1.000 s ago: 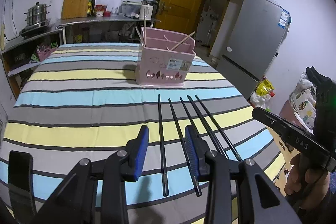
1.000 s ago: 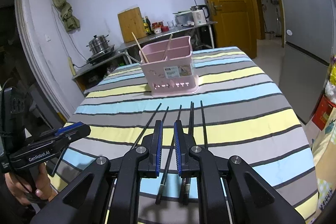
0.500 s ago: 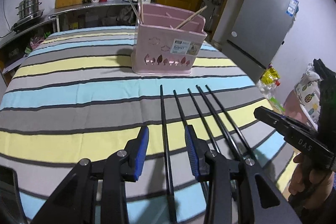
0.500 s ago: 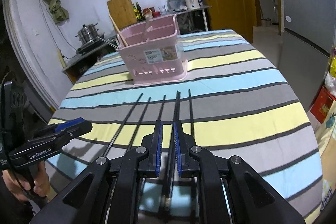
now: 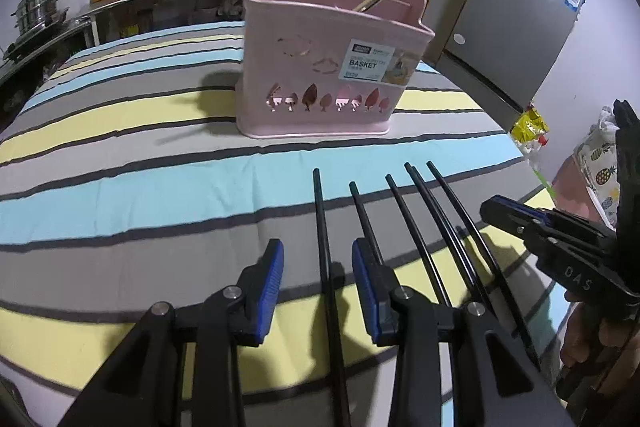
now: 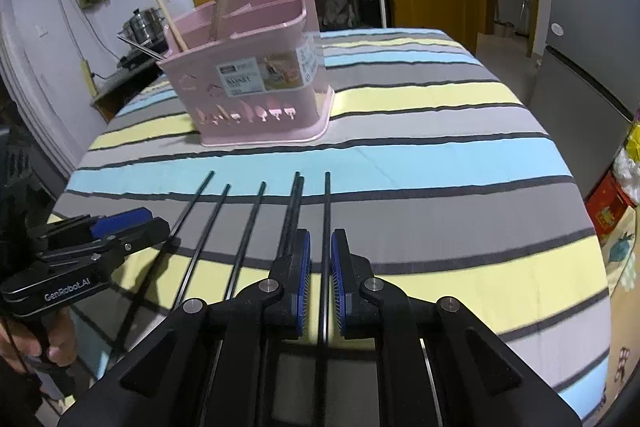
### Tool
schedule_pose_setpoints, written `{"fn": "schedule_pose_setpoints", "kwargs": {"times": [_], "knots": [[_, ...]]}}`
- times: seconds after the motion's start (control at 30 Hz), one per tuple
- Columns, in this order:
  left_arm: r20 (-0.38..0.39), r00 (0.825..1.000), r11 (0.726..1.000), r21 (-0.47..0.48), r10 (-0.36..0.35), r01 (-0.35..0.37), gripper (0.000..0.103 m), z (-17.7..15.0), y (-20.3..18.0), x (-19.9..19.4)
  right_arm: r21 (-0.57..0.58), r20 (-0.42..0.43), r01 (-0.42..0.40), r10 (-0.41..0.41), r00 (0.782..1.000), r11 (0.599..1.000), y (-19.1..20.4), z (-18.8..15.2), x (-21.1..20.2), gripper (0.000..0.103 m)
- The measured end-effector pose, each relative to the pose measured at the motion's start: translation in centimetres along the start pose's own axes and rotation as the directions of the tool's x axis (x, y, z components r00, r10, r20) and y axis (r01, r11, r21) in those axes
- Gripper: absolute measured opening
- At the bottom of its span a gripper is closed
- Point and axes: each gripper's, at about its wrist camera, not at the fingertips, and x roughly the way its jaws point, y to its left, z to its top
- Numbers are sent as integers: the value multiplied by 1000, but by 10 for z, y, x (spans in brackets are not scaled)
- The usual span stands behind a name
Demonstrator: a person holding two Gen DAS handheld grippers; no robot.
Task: Organize utensils
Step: 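Withdraw the right gripper and move it toward the black chopsticks, then close the right gripper on a thin black chopstick, then lift the black chopstick upright and carry it over the pink basket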
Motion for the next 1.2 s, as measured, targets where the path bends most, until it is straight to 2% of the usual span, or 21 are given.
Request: {"fn": "schedule_pose_setpoints", "kwargs": {"times": [0.4, 0.5, 0.67, 0.73, 0.83, 0.93, 1.2], "knots": [[-29, 999, 998, 46, 39, -38, 36, 12, -5, 22, -32, -67, 26, -28, 997, 999, -2, 14, 34, 11], [-33, 997, 995, 71, 70, -68, 30, 13, -8, 25, -27, -82, 27, -29, 996, 999, -1, 18, 39, 11], [-45, 994, 992, 84, 97, -93, 14, 12, -8, 24, -42, -100, 41, -45, 994, 998, 2, 20, 40, 10], [-52, 993, 991, 88, 102, -97, 10, 12, -9, 24, -49, -105, 43, -47, 993, 998, 3, 20, 40, 5], [-64, 992, 991, 87, 106, -100, 7, 15, -11, 25, -47, -109, 39, -44, 993, 998, 3, 21, 39, 5], [-73, 994, 995, 65, 83, -78, 7, 19, -8, 22, -39, -104, 23, -27, 994, 999, 5, 23, 34, 5], [-10, 998, 997, 57, 58, -57, 5, 33, -8, -12, -41, -34, 3, -4, 999, 999, 12, 36, 4, 5]]}}
